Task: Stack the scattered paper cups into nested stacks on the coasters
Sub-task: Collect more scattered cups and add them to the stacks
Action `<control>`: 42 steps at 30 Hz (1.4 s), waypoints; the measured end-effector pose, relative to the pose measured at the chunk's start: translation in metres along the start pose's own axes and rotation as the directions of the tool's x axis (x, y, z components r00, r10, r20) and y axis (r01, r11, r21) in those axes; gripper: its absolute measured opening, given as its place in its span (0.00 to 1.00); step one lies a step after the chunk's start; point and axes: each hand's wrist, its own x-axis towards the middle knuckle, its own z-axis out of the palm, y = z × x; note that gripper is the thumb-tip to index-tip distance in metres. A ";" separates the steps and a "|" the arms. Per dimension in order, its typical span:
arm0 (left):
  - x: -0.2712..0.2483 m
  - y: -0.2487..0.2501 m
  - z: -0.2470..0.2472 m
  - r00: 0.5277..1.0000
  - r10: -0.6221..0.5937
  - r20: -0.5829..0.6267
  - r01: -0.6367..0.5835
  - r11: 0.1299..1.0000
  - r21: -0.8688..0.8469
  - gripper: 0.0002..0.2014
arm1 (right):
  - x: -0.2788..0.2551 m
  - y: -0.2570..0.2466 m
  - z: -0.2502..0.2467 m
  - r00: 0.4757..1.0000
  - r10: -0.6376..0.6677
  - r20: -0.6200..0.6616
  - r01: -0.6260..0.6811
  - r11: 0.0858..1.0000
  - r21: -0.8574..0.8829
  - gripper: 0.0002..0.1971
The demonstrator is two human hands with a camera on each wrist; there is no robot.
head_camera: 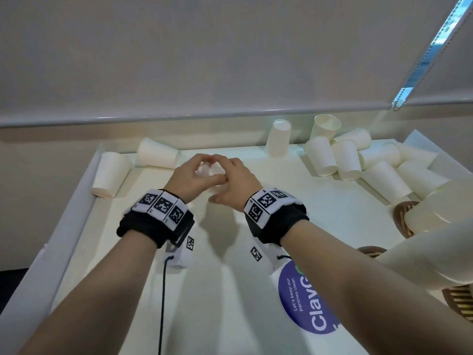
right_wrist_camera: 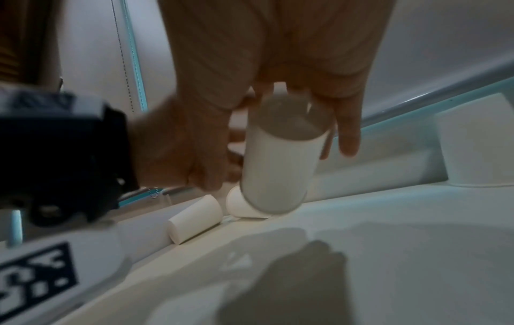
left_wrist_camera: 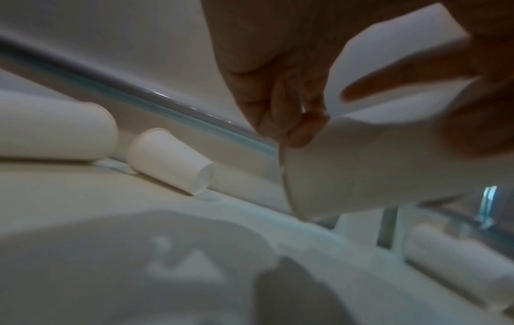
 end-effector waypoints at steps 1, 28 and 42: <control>-0.001 0.002 -0.002 1.000 0.012 -0.011 -0.012 1.000 -0.013 0.36 | 0.001 0.000 -0.001 1.000 0.025 -0.011 -0.025 1.000 -0.015 0.40; -0.002 -0.100 -0.067 0.602 -0.384 -0.700 0.503 0.863 -0.040 0.29 | -0.019 0.033 -0.018 0.988 0.111 -0.105 -0.080 0.961 0.264 0.31; -0.101 -0.013 -0.013 0.909 -0.413 -0.060 0.292 0.733 -0.615 0.16 | -0.126 0.030 -0.051 0.990 0.140 0.027 -0.125 0.756 0.643 0.26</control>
